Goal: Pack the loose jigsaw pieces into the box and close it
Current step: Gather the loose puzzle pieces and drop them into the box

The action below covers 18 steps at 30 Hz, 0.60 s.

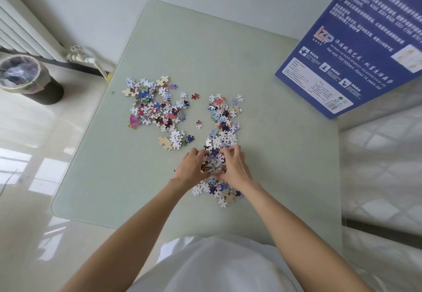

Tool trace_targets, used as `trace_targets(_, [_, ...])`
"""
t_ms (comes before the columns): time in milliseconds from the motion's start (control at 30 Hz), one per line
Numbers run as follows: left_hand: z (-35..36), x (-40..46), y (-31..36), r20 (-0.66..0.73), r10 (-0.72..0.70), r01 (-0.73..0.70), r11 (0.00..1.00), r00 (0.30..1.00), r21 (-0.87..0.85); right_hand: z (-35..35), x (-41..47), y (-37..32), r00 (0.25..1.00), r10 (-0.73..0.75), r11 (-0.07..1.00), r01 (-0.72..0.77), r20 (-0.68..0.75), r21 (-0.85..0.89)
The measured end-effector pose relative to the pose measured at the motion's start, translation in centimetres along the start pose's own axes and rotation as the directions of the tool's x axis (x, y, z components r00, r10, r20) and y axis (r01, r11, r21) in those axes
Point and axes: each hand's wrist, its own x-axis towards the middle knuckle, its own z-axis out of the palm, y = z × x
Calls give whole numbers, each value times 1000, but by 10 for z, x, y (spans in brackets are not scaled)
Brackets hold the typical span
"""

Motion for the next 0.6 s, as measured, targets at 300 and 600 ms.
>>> trace_targets(300, [-2,4,5,-52,70,-68,997,996,32,-15,20,3,996,9,984,7,91,-178])
trace_targets(600, [-5,15,9,-89,99,-101,995,991,-24,-19,20,5,992,37,999,-35,120,-18])
